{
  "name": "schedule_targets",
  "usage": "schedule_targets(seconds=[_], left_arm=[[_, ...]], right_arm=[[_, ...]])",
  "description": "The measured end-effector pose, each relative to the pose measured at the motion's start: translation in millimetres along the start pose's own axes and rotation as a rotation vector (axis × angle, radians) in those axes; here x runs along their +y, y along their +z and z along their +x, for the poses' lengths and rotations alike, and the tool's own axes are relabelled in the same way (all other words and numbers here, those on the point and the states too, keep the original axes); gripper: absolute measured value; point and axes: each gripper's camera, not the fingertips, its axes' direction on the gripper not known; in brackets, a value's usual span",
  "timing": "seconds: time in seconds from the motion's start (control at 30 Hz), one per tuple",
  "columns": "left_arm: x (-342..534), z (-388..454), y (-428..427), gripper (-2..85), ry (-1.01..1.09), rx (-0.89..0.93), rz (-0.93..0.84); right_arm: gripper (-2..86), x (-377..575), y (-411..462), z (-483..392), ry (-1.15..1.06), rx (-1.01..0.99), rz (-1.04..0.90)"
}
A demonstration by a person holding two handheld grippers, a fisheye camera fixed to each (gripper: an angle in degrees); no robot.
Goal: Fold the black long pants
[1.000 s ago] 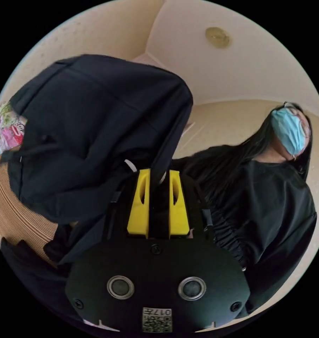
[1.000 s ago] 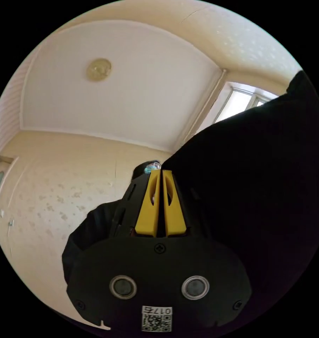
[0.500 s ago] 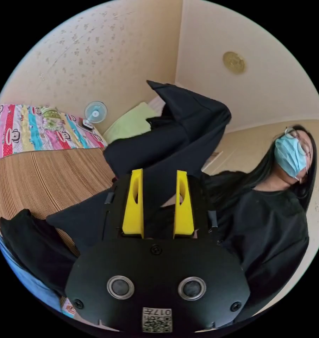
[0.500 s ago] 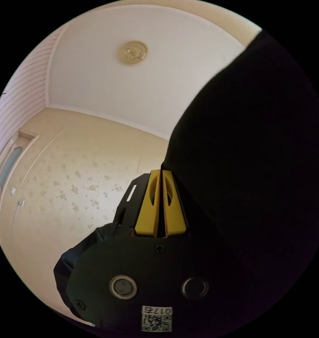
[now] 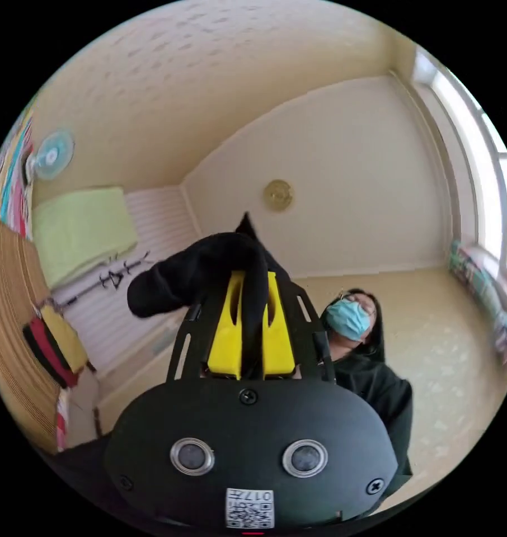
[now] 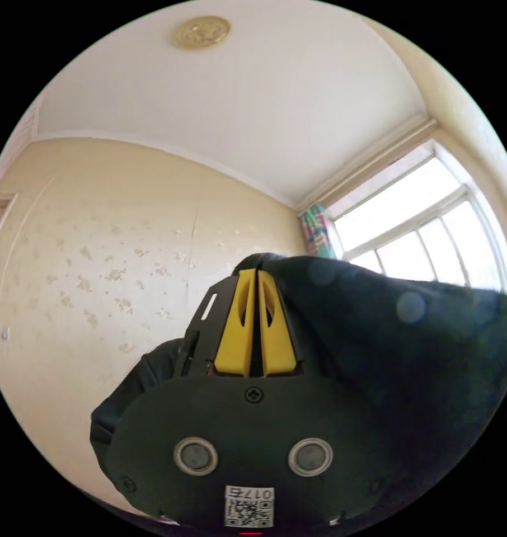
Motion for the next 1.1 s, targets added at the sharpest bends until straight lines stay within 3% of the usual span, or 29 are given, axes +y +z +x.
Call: schedule_targets(seconds=[0.23,0.37,0.47,0.57,0.63,0.67,0.73,0.77,0.87,1.0,1.1], left_arm=[[-20.3,189.9,97.4,4.6,0.619,-0.339,-0.177],[-54.9,205.5,159.6,4.6,0.701,-0.416,-0.249],[-116.1,173.6,182.9,4.6,0.645,-0.592,-0.216],[-219.7,115.4,194.9,4.9,0.518,-0.937,-0.164],[-316.0,61.3,196.5,5.6,0.477,-1.249,-0.197],[-336.5,46.2,190.9,5.8,0.446,-1.311,-0.201],[-384.8,-18.1,145.9,7.5,0.207,-1.566,-0.2],[-386.9,-35.2,129.1,8.2,0.116,-1.608,-0.198],[-342.6,-114.5,42.6,9.5,-0.234,-1.64,-0.262],[-174.5,-217.9,-67.5,7.8,-0.699,-1.647,-0.41],[-45.1,-257.0,-103.9,7.8,-0.954,-1.662,-0.548]], right_arm=[[0.3,96.3,-61.5,-135.9,-0.272,0.341,0.377],[0.4,63.0,-67.5,-112.2,-0.298,0.338,0.372],[0.5,11.2,-85.5,-58.5,-0.259,0.371,0.344],[0.7,-79.0,-129.6,27.0,-0.144,0.624,0.285],[1.1,-159.3,-177.8,113.3,-0.021,0.999,0.193],[1.2,-174.4,-189.5,134.9,0.031,1.095,0.156],[1.6,-191.8,-239.8,208.9,0.346,1.368,0.128],[1.6,-185.4,-250.3,224.0,0.423,1.403,0.125],[1.8,-110.4,-287.8,288.8,0.726,1.464,0.03],[2.3,87.5,-323.2,350.0,1.247,1.481,-0.225],[2.4,235.2,-325.3,342.9,1.606,1.401,-0.24]])
